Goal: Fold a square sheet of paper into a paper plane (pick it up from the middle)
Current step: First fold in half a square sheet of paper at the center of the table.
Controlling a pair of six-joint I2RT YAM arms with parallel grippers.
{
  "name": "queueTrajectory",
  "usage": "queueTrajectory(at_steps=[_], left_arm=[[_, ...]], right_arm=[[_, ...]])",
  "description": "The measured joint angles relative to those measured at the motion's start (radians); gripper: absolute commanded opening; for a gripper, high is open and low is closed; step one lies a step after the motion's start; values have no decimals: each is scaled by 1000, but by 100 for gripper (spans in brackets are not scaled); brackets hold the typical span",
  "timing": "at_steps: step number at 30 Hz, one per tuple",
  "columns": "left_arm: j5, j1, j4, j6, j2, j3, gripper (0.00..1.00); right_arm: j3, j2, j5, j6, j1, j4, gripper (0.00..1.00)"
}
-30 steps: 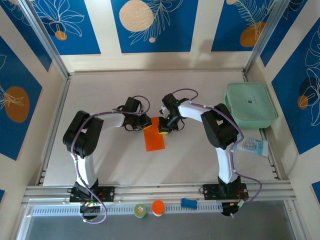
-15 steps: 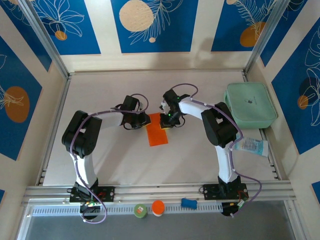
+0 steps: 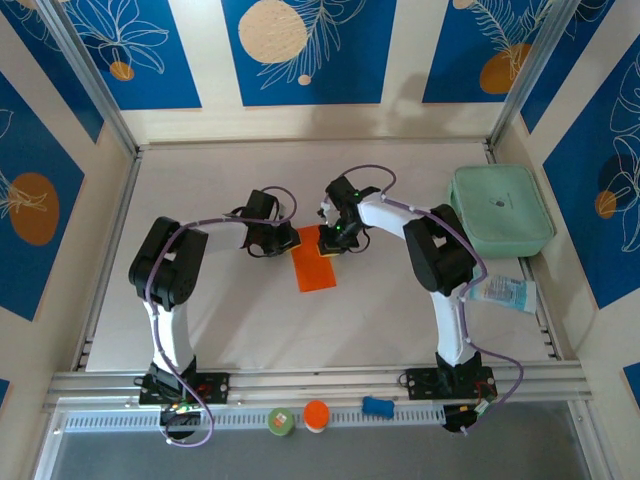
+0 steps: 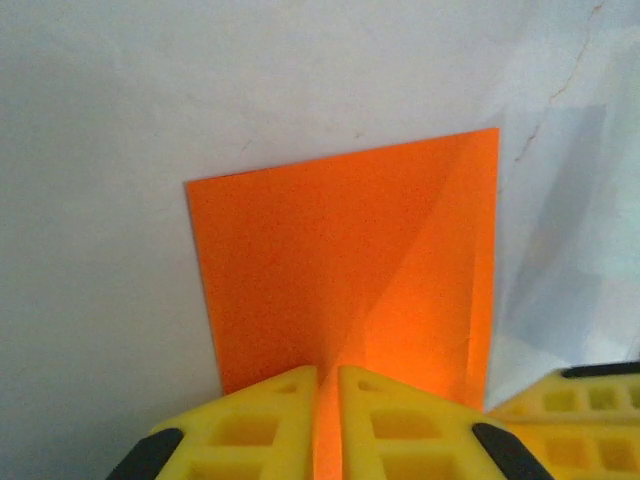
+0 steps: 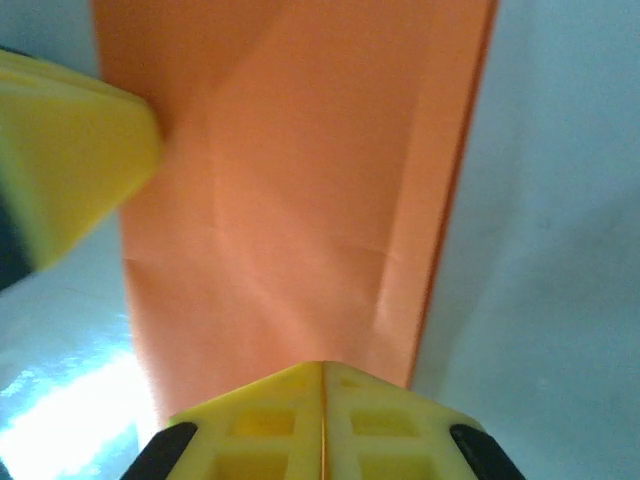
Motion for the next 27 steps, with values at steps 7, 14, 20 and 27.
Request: queueTrajectory(at_steps=[7, 14, 20, 27], left_arm=[[0, 1, 2, -4, 3, 0, 13], [0, 1, 8, -12, 3, -4, 13], [0, 1, 10, -19, 3, -5, 13], [0, 1, 24, -19, 4, -9, 13]], right_arm=[[-109, -128, -93, 143, 56, 113, 3], [-204, -130, -150, 257, 129, 186, 2], [-209, -109, -156, 272, 143, 213, 3], [-270, -101, -156, 274, 163, 223, 3]])
